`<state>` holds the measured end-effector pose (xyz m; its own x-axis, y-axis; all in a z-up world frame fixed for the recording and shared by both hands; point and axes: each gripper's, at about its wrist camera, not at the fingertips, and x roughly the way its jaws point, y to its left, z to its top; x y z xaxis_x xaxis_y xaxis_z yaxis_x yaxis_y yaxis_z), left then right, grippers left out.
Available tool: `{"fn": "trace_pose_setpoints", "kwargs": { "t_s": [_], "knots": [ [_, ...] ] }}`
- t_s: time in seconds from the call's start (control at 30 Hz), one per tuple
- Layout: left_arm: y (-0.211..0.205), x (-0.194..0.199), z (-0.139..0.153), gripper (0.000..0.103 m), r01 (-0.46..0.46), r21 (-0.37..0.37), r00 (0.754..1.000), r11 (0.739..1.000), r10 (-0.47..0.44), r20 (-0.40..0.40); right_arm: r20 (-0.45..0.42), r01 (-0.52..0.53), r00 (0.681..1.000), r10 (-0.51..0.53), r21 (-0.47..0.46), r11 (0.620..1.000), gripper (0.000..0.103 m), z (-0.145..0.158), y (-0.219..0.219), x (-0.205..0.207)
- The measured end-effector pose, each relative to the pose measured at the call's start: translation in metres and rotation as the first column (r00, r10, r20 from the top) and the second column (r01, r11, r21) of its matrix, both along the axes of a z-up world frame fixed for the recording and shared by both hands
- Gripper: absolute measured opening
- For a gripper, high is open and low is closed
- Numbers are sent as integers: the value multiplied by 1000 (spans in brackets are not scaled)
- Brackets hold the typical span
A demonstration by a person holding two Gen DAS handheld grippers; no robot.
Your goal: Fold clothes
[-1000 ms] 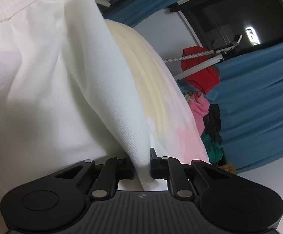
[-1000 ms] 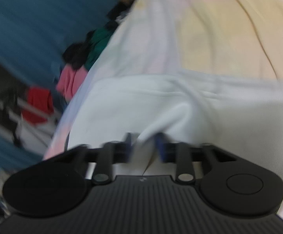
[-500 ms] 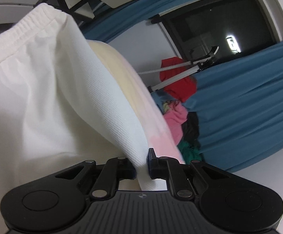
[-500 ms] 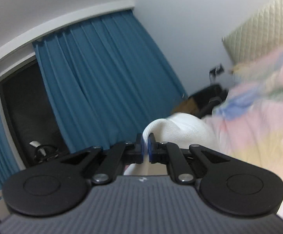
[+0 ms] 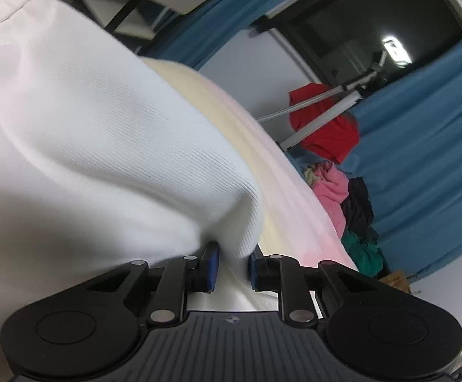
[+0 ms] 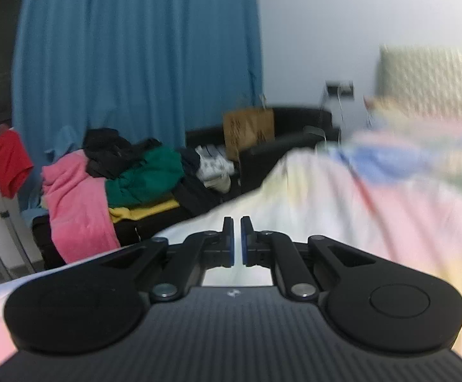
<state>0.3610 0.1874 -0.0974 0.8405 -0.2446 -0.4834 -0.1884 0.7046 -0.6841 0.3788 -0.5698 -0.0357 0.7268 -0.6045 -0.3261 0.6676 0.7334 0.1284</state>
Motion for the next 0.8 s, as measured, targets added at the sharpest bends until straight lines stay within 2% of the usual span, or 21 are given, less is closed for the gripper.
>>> {"fn": "trace_pose_setpoints", "kwargs": {
  "t_s": [0.03,0.13,0.23,0.3,0.37,0.4,0.47,0.5,0.53,0.57,0.6,0.63,0.73,0.8],
  "knots": [
    [-4,3,3,24,8,28,1000,1000,-8,-1,-23,-7,1000,8,29,1000,7,-13,-3,5],
    [-15,6,15,43,47,92,999,995,-47,-3,-79,-18,997,27,104,994,7,-40,2,5],
    [-29,-6,29,51,92,189,996,978,-93,-1,-63,-12,998,24,182,983,8,-41,6,-13],
    [-41,-19,38,55,135,258,991,957,-137,-11,-52,-14,998,27,222,975,9,-35,9,-30],
    [-57,-37,48,61,205,345,976,916,-217,-5,-33,-45,998,56,269,962,10,-28,14,-53],
    [-67,-47,53,64,246,397,964,884,-267,-1,-22,-54,998,64,297,953,11,-25,15,-68],
    [-86,-67,61,72,302,489,937,818,-349,6,4,-62,998,65,357,932,21,-23,14,-102],
    [-96,-78,64,75,325,533,922,781,-388,6,19,-70,998,67,389,919,37,-23,16,-121],
    [-105,-85,66,76,340,562,910,755,-414,6,37,-79,997,70,421,904,49,-23,20,-141],
    [-114,-92,68,76,352,586,899,730,-437,4,53,-84,996,68,447,891,54,-24,24,-160],
    [-124,-99,70,76,363,609,888,705,-460,3,52,-80,997,63,468,880,63,-24,28,-175],
    [-133,-106,72,76,373,632,876,679,-482,0,31,-75,997,68,490,869,63,-23,32,-187],
    [-145,-132,71,76,408,612,860,678,-510,-10,29,-123,991,128,546,829,64,-15,44,-217],
    [-155,-146,72,76,406,633,851,659,-525,0,45,-170,983,176,571,803,64,-13,53,-228]
  ]
}}
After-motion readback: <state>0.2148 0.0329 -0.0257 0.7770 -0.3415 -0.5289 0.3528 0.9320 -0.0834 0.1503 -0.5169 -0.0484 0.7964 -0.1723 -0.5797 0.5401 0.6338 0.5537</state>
